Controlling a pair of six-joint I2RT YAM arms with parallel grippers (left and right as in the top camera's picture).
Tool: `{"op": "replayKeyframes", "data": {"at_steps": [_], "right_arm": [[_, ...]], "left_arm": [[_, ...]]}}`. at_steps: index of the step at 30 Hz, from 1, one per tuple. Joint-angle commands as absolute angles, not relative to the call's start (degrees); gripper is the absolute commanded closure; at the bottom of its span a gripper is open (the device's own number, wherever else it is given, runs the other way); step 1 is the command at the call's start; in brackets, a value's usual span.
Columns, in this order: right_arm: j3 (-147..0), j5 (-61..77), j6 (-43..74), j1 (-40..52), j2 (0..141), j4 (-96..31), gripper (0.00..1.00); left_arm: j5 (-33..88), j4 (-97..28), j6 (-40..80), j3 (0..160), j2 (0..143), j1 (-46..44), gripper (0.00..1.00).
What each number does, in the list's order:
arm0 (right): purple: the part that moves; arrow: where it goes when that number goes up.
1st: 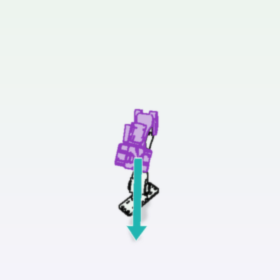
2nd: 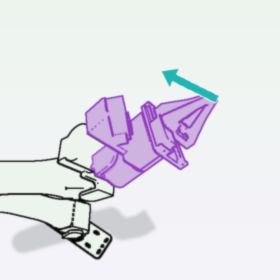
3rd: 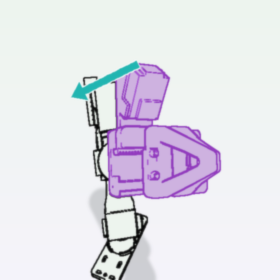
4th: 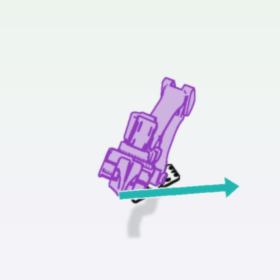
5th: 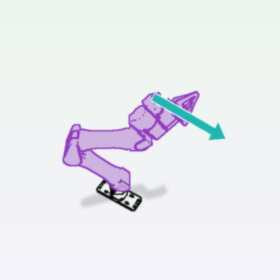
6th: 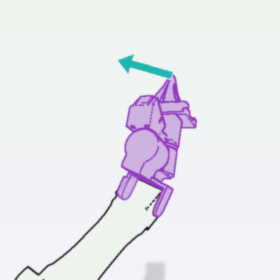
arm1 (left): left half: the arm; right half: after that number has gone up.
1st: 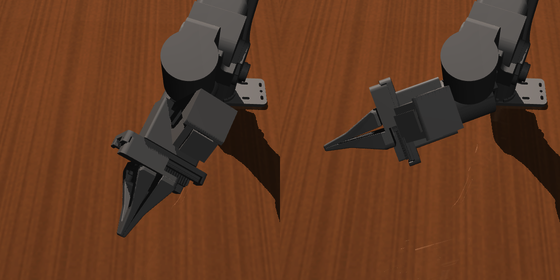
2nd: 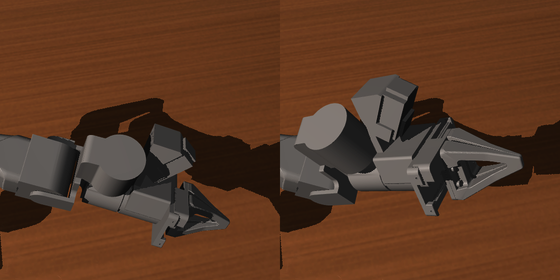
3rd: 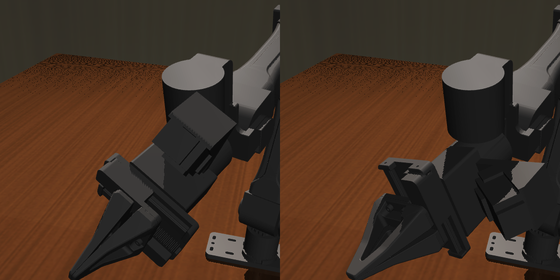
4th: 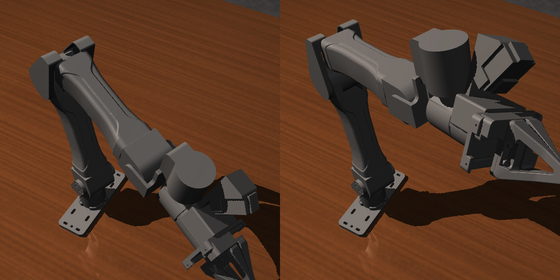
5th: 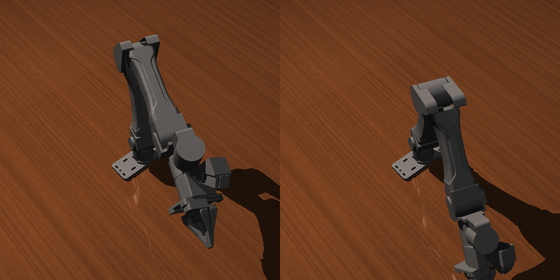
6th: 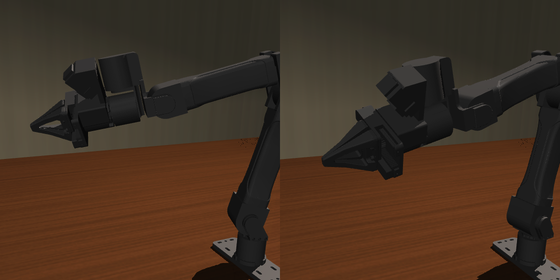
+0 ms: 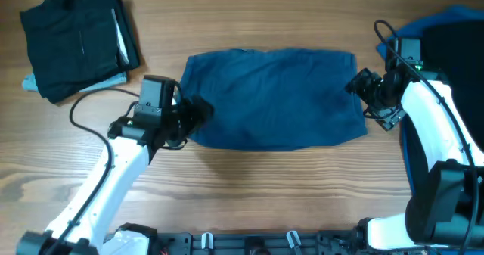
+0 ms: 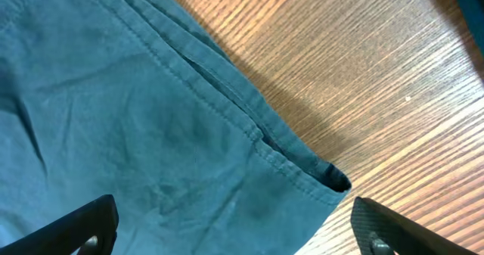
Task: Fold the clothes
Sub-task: 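Pull the pants ends apart with both grippers to flatten them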
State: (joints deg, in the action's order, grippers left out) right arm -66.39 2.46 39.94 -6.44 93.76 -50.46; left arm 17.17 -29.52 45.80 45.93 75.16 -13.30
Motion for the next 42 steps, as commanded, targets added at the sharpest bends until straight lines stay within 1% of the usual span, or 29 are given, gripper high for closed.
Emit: {"op": "replayKeyframes", "data": {"at_steps": [1, 3, 5, 7, 8, 9, 10, 12, 16, 18, 24, 31, 32, 33, 34, 35, 36, 38, 39, 40, 42], "right_arm": [[-67.5, 1.6, 39.0, -6.6, 93.5, -50.8, 0.01], [-67.5, 4.5, 38.8, -6.6, 93.5, -51.0, 0.00], [-67.5, 7.3, 35.4, -6.6, 93.5, -50.9, 0.01], [-67.5, 11.5, 30.3, -6.6, 93.5, -50.9, 0.01], [-67.5, 12.8, 28.3, -6.6, 93.5, -50.9, 0.00], [-67.5, 13.0, 27.7, -6.6, 93.5, -51.1, 0.00], [-67.5, 13.0, 27.0, -6.6, 93.5, -51.2, 0.00], [-67.5, 13.0, 26.9, -6.5, 93.5, -51.7, 0.00], [-67.4, 13.0, 25.5, -6.2, 93.5, -51.7, 0.00], [-67.4, 13.1, 25.5, -6.2, 93.5, -51.7, 0.00], [-67.4, 13.7, 25.5, -6.2, 93.5, -51.7, 0.00], [-67.4, 13.9, 25.4, -6.2, 93.5, -52.2, 0.00], [-67.4, 13.9, 25.4, -6.2, 93.5, -52.5, 0.00], [-67.4, 13.9, 25.4, -6.2, 93.5, -53.1, 0.00], [-67.4, 13.9, 24.7, -6.2, 93.5, -53.4, 0.00], [-67.4, 13.9, 23.9, -6.2, 93.5, -53.5, 0.01], [-67.4, 13.9, 23.9, -6.2, 93.5, -53.8, 0.01], [-67.4, 13.9, 24.0, -6.2, 93.5, -53.9, 0.01], [-67.4, 13.9, 23.9, -6.2, 93.5, -53.9, 0.01], [-67.4, 13.9, 24.0, -6.2, 93.5, -53.9, 0.00], [-67.4, 14.5, 24.0, -6.0, 93.5, -53.9, 0.00]], "left_arm": [[16.1, -27.8, 32.0, 47.3, 73.2, -7.7, 0.04], [18.9, -26.4, 27.0, 48.5, 74.9, -1.7, 0.04], [25.6, -24.5, 21.3, 50.2, 79.6, 3.9, 0.03], [26.2, -23.4, 17.8, 52.6, 86.4, 7.1, 0.01], [28.4, -22.6, 15.4, 54.5, 90.3, 7.9, 0.00], [32.6, -22.0, 12.5, 57.3, 94.9, 8.2, 0.00], [34.2, -22.1, 10.7, 58.7, 96.9, 8.1, 0.00], [35.1, -22.0, 8.6, 61.9, 102.3, 8.0, 0.00], [36.2, -22.2, 5.2, 62.8, 107.2, 7.8, 0.00], [37.5, -22.0, 3.3, 62.8, 108.4, 7.4, 0.00], [37.5, -22.2, 3.0, 62.8, 112.3, 3.1, 0.00], [37.5, -27.0, 3.2, 62.8, 113.9, -0.5, 0.00], [37.5, -27.5, 3.2, 62.8, 113.9, -1.0, 0.04], [37.2, -27.8, 3.2, 62.8, 113.9, -1.5, 0.15], [36.1, -28.1, 3.2, 62.8, 113.9, -1.8, 0.31], [36.1, -28.2, 3.2, 62.8, 113.9, -1.8, 0.38], [36.1, -28.1, 3.4, 62.8, 113.9, -1.8, 0.52], [34.3, -28.3, 3.5, 62.8, 113.9, -1.8, 0.85], [32.2, -28.9, 4.0, 62.8, 113.9, -1.6, 0.92], [29.7, -29.9, 5.5, 63.2, 113.9, -1.2, 0.95], [27.5, -32.6, 5.8, 64.7, 113.9, 0.9, 0.96]]}}
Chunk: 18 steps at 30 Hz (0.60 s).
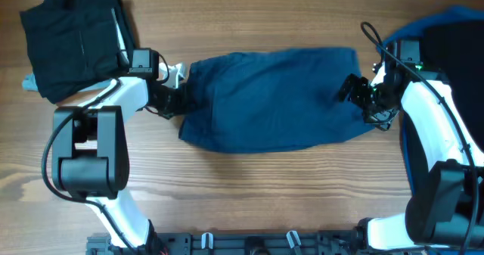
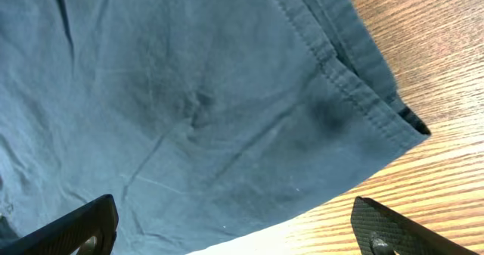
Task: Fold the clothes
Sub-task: 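Pull the pants ends apart with both grippers to flatten them, then lift the left end with the left gripper and fold it rightward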
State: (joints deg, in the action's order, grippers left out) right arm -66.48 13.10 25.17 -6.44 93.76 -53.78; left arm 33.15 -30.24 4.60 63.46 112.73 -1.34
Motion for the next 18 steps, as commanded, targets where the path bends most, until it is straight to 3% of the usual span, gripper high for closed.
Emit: {"op": "replayKeyframes", "data": {"at_steps": [1, 5, 10, 18], "right_arm": [[-67.4, 14.5, 24.0, -5.6, 93.5, -53.9, 0.00], [-67.0, 14.5, 24.2, -1.7, 93.5, -53.3, 0.01], [-67.0, 13.5, 27.1, 4.9, 93.6, -51.0, 0.01], [-67.0, 10.7, 31.3, 6.3, 93.6, -48.6, 0.00]], "left_arm": [[27.3, -34.3, 5.8, 66.2, 113.9, 2.6, 0.96], [25.1, -42.3, 4.9, 74.8, 113.9, 7.3, 0.96], [11.5, -55.9, 5.0, 89.8, 113.9, 8.4, 0.96], [9.1, -60.8, 6.5, 96.0, 109.7, 5.1, 0.96]]}}
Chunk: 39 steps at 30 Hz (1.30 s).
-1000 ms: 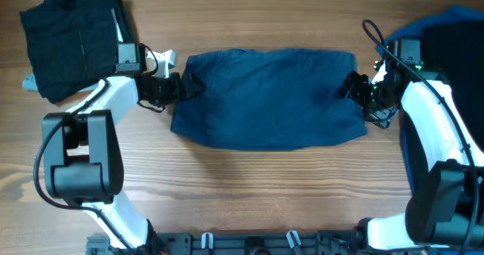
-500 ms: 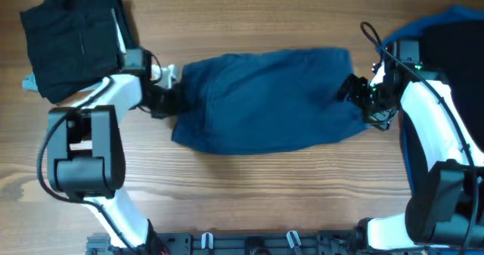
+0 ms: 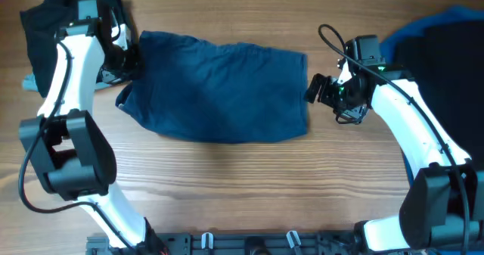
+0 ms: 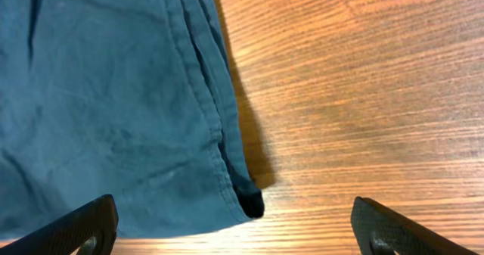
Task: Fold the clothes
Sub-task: 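Lift the left end with the left gripper and fold it rightward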
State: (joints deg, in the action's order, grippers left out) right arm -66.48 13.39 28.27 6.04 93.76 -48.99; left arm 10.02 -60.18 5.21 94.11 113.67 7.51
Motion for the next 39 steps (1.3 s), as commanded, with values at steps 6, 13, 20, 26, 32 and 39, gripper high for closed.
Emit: {"op": "replayKeyframes", "data": {"at_steps": [6, 13, 20, 26, 32, 39], "right_arm": [[-67.0, 7.2, 31.9, 6.3, 98.5, -47.3, 0.01], [-67.0, 9.0, 31.0, 6.2, 102.2, -47.7, 0.01], [-67.1, 9.1, 31.0, 0.8, 101.4, -49.0, 0.00], [-67.2, 12.6, 24.1, -3.6, 96.0, -51.4, 0.00], [-67.2, 12.6, 22.6, -3.6, 96.1, -52.2, 0.00], [-67.2, 12.6, 22.5, -3.6, 96.1, -52.1, 0.00]], "left_arm": [[9.1, -60.1, 12.9, 96.0, 98.7, -5.8, 0.95], [8.9, -57.8, 24.6, 96.0, 99.9, -19.4, 0.91], [8.9, -49.4, 30.7, 96.0, 100.4, -28.9, 0.96], [3.6, -47.9, 30.5, 95.9, 104.8, -31.7, 0.59], [1.0, -60.7, 26.6, 95.9, 104.4, -13.5, 0.00], [4.5, -60.9, 16.9, 95.6, 105.0, 5.6, 0.00]]}}
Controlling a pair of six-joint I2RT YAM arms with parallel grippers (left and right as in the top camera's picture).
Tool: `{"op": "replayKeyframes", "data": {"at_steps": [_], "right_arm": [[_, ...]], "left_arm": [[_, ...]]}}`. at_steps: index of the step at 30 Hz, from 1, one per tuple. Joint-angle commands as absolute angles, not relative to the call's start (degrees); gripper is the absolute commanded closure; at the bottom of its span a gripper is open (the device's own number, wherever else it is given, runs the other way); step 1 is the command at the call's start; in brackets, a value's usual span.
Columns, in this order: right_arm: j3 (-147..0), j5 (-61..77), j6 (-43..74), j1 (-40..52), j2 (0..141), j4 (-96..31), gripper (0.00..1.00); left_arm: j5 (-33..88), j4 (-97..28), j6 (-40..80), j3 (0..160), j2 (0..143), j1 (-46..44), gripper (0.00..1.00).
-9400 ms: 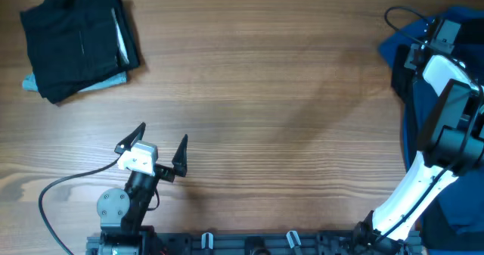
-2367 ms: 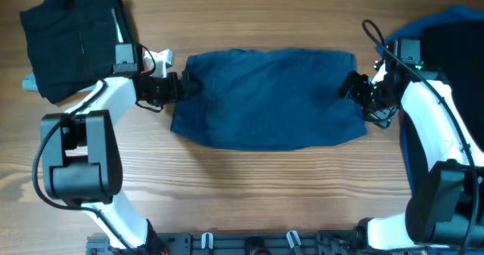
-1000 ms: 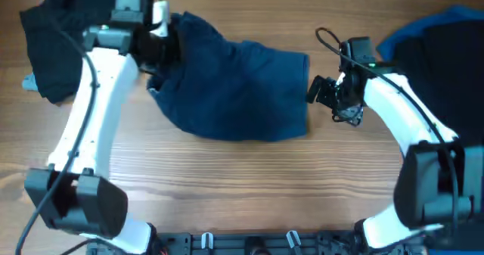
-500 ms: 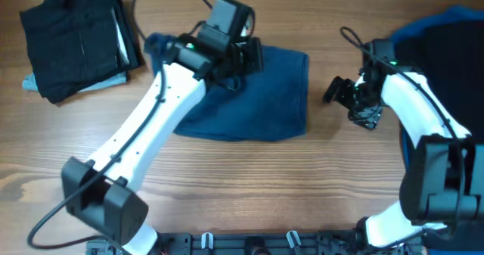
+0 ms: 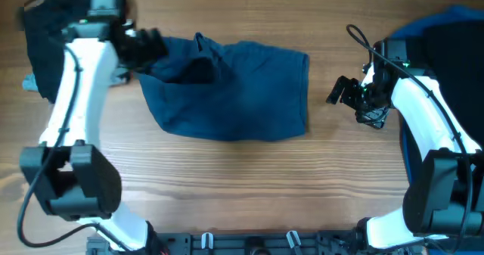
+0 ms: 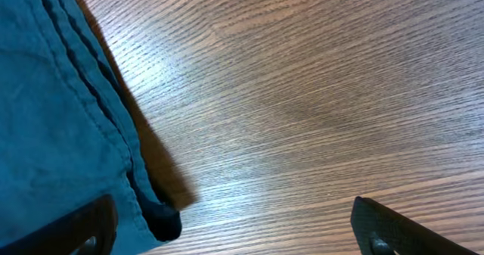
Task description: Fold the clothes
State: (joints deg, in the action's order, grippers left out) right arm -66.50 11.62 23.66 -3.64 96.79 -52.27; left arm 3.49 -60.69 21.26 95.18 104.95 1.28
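A dark blue folded garment (image 5: 242, 96) lies left of the table's middle. Its upper left corner is bunched and lifted, and my left gripper (image 5: 149, 46) is shut on that corner. My right gripper (image 5: 335, 93) hangs a little to the right of the garment's right edge, apart from it. In the right wrist view the right gripper (image 6: 234, 238) is open over bare wood. The garment's hemmed edge (image 6: 45, 111) fills the left side there, close to one of the fingers (image 6: 85, 228).
A folded black stack (image 5: 45, 35) sits at the back left, partly behind my left arm. A heap of blue and black clothes (image 5: 446, 51) fills the right edge. Bare wooden table (image 5: 242, 187) runs along the front.
The left gripper has shifted right with the garment's left corner, which is now raised and bunched. The right gripper has backed off to the right, leaving a gap to the garment's edge.
The blue garment lay spread in the table's middle with a gripper at each end. Then the left gripper was at its upper left edge. Later the garment lay further left, near the black stack. Now its left corner is lifted and the right gripper stands clear.
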Motion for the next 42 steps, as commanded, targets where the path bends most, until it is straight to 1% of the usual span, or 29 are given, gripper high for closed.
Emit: {"op": "replayKeyframes", "data": {"at_steps": [1, 2, 3, 4, 8, 10, 11, 12, 13, 14, 15, 16, 20, 24, 28, 33, 34, 36, 37, 40, 41, 42], "right_arm": [[-67.2, 12.6, 22.5, -3.6, 96.1, -52.1, 0.00], [-67.2, 12.6, 22.6, -3.6, 96.1, -52.1, 0.00], [-67.2, 12.9, 22.6, -3.6, 96.1, -52.1, 0.00], [-67.2, 13.5, 22.5, -3.6, 96.1, -52.1, 0.00], [-67.2, 13.5, 22.5, -3.6, 96.1, -52.3, 0.00], [-67.2, 13.5, 22.5, -3.6, 96.1, -52.4, 0.00], [-67.2, 13.5, 22.5, -3.6, 96.1, -52.4, 0.00], [-67.2, 13.5, 22.5, -3.6, 96.1, -52.4, 0.00], [-67.2, 13.5, 22.5, -3.6, 96.1, -52.3, 0.00], [-67.2, 13.5, 22.5, -3.6, 96.1, -52.3, 0.00], [-67.2, 13.5, 22.5, -3.6, 96.1, -52.3, 0.00], [-67.2, 13.5, 22.5, -3.6, 96.1, -52.3, 0.00], [-67.2, 13.5, 22.5, -3.6, 96.1, -52.2, 0.00], [-67.2, 13.5, 22.5, -3.6, 96.1, -52.1, 0.00], [-67.1, 13.5, 22.5, -3.6, 96.1, -51.9, 0.00], [-67.1, 13.5, 22.5, -3.6, 96.1, -51.9, 0.00], [-67.1, 13.5, 22.5, -3.6, 96.1, -51.9, 0.00], [-67.1, 13.7, 22.5, -3.6, 96.1, -52.1, 0.00], [-67.1, 13.7, 22.5, -3.6, 96.1, -52.1, 0.00], [-67.1, 13.7, 22.5, -3.6, 96.1, -52.6, 0.00], [-67.1, 13.7, 22.5, -3.6, 96.1, -52.7, 0.00], [-67.1, 13.7, 22.5, -3.6, 96.1, -53.0, 0.00]], "left_arm": [[6.4, -60.9, 16.9, 95.6, 105.2, 7.7, 0.00], [10.2, -61.3, 17.2, 95.6, 105.7, 9.3, 0.00], [12.1, -62.0, 19.9, 95.6, 106.8, 10.4, 0.00], [12.1, -62.2, 21.5, 95.6, 108.7, 10.7, 0.00], [14.5, -61.6, 21.4, 95.6, 116.8, 9.1, 0.00], [15.2, -60.8, 21.4, 95.6, 118.5, 8.8, 0.00], [16.1, -60.6, 21.4, 95.6, 118.7, 8.7, 0.05], [16.6, -60.4, 21.5, 95.6, 118.7, 8.7, 0.15], [17.6, -60.5, 21.4, 95.6, 118.7, 8.7, 0.31], [17.6, -60.6, 21.4, 95.6, 118.7, 8.7, 0.49], [17.6, -60.9, 21.4, 95.6, 118.7, 8.7, 0.77], [17.6, -61.3, 21.4, 95.6, 118.7, 8.7, 0.96], [20.6, -62.1, 19.5, 95.6, 117.6, 6.7, 0.96], [20.6, -62.4, 17.9, 95.6, 113.5, 2.0, 0.96], [20.5, -63.7, 16.9, 95.6, 109.8, -5.7, 0.96], [20.0, -65.2, 16.7, 95.6, 109.8, -13.8, 0.96], [18.3, -65.2, 16.7, 95.6, 109.8, -15.6, 0.95], [15.7, -65.1, 16.7, 95.6, 109.9, -19.0, 0.88], [14.3, -65.0, 16.7, 95.6, 110.1, -20.1, 0.86], [13.2, -64.3, 16.7, 95.6, 111.3, -23.2, 0.85], [13.0, -64.1, 16.7, 95.6, 111.9, -23.8, 0.77], [12.2, -64.1, 16.7, 95.6, 112.3, -24.1, 0.41]]}}
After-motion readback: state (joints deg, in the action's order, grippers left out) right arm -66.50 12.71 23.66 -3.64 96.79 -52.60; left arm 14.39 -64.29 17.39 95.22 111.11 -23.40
